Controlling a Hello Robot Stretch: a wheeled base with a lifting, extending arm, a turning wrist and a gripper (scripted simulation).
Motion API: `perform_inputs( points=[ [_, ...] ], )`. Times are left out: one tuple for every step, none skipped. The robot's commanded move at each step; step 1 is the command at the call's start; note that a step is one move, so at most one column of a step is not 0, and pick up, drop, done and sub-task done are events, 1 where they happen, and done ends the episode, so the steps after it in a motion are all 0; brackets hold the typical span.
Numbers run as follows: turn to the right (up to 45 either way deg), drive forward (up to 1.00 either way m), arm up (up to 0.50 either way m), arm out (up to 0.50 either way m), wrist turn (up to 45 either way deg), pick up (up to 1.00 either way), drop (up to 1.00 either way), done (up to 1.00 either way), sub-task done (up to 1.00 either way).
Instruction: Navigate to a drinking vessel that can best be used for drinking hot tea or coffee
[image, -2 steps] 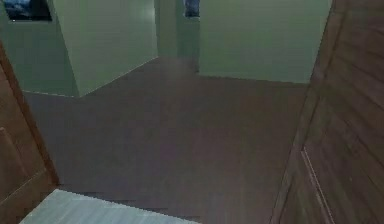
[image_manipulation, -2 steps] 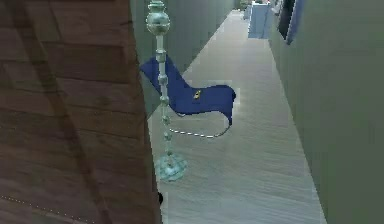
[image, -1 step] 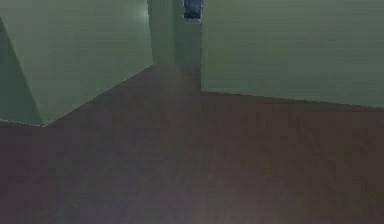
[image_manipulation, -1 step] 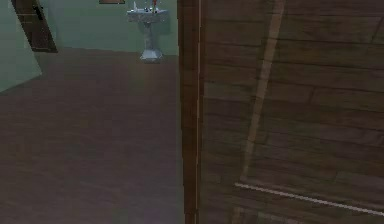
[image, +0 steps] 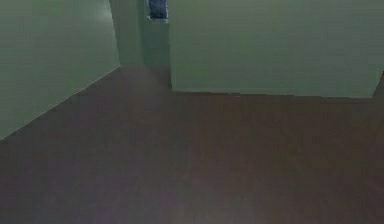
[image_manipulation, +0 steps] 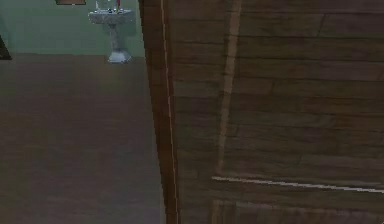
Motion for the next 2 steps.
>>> perform_inputs(
  points=[
    [0.0, 0.35, 0.00, 0.00, 0.0, 0.00, 0.00, 0.00, 0.00],
    [45.0, 0.00, 0.00, 0.00, 0.0, 0.00, 0.00, 0.00, 0.00]
  ],
)
